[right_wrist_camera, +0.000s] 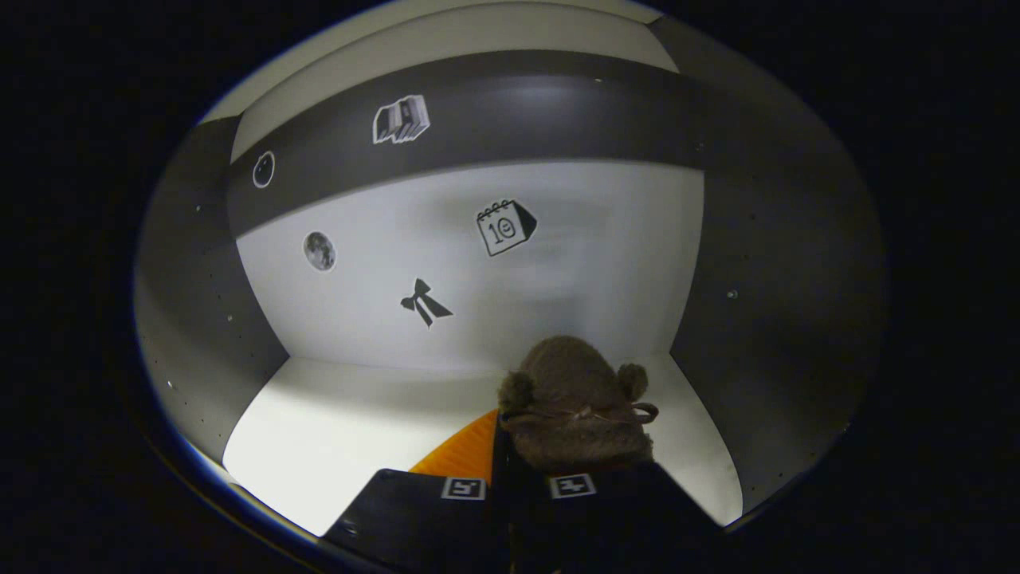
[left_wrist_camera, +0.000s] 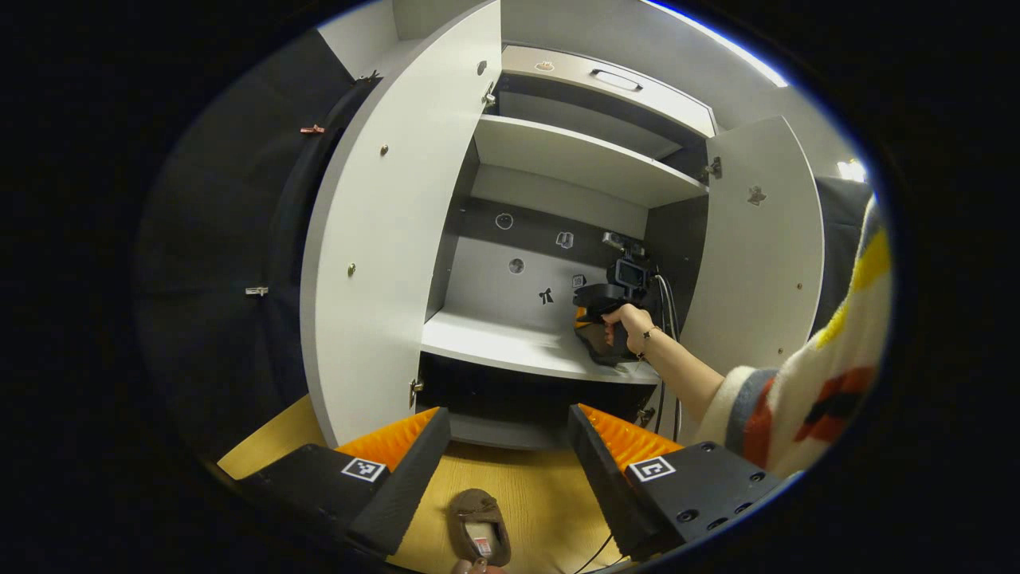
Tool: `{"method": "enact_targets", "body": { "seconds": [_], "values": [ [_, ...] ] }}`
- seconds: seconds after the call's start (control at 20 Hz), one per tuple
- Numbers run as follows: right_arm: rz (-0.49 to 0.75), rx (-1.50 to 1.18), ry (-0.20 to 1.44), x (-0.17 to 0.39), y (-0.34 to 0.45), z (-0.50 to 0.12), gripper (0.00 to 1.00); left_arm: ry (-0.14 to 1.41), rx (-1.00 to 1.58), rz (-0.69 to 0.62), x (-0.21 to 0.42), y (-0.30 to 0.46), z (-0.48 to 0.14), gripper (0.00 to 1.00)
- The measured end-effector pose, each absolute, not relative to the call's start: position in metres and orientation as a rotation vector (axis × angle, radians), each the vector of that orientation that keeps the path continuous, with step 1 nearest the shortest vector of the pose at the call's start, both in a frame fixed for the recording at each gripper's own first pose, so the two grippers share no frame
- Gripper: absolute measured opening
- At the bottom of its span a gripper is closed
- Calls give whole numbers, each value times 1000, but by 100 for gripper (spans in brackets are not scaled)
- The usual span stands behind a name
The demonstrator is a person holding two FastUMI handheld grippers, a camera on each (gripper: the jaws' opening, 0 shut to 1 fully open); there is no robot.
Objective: Grab one shoe with the right hand and put it into the shoe cabinet, grab the other shoe with the left hand and put it into the shoe cabinet; then close the right door with the right hand and the left door with the left hand.
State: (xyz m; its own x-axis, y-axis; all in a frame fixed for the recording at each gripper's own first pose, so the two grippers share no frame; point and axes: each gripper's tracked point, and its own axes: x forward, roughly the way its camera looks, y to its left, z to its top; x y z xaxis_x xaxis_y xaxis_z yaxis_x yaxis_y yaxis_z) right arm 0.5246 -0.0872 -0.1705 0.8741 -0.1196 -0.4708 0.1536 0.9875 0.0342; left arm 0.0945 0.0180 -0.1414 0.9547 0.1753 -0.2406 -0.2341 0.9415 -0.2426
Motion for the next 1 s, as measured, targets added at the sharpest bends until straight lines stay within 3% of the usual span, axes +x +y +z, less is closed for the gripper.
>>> {"method": "enact_targets", "body": {
  "seconds": [0.05, 0.2, 0.25, 0.35, 0.4, 0.75, 1.0],
  "values": [
    [-119, 64, 509, 519, -80, -172, 13, 215, -271, 215, 93, 18, -140, 95],
    [-92, 10, 515, 510, -70, -171, 57, 213, -271, 225, 89, 20, -140, 95],
    [-78, -11, 508, 503, -65, -166, 55, 212, -271, 228, 86, 21, -140, 95],
    [-72, -51, 476, 488, -60, -155, 79, 208, -271, 229, 82, 21, -138, 95],
    [-72, -54, 464, 479, -58, -149, 96, 203, -272, 227, 79, 21, -137, 95],
    [13, 16, 208, 375, -25, -62, 99, 159, -244, 185, 55, 22, -129, 95],
    [58, 44, 164, 266, -3, -75, 98, 165, -196, 85, 47, 10, -146, 95]
  ]
}}
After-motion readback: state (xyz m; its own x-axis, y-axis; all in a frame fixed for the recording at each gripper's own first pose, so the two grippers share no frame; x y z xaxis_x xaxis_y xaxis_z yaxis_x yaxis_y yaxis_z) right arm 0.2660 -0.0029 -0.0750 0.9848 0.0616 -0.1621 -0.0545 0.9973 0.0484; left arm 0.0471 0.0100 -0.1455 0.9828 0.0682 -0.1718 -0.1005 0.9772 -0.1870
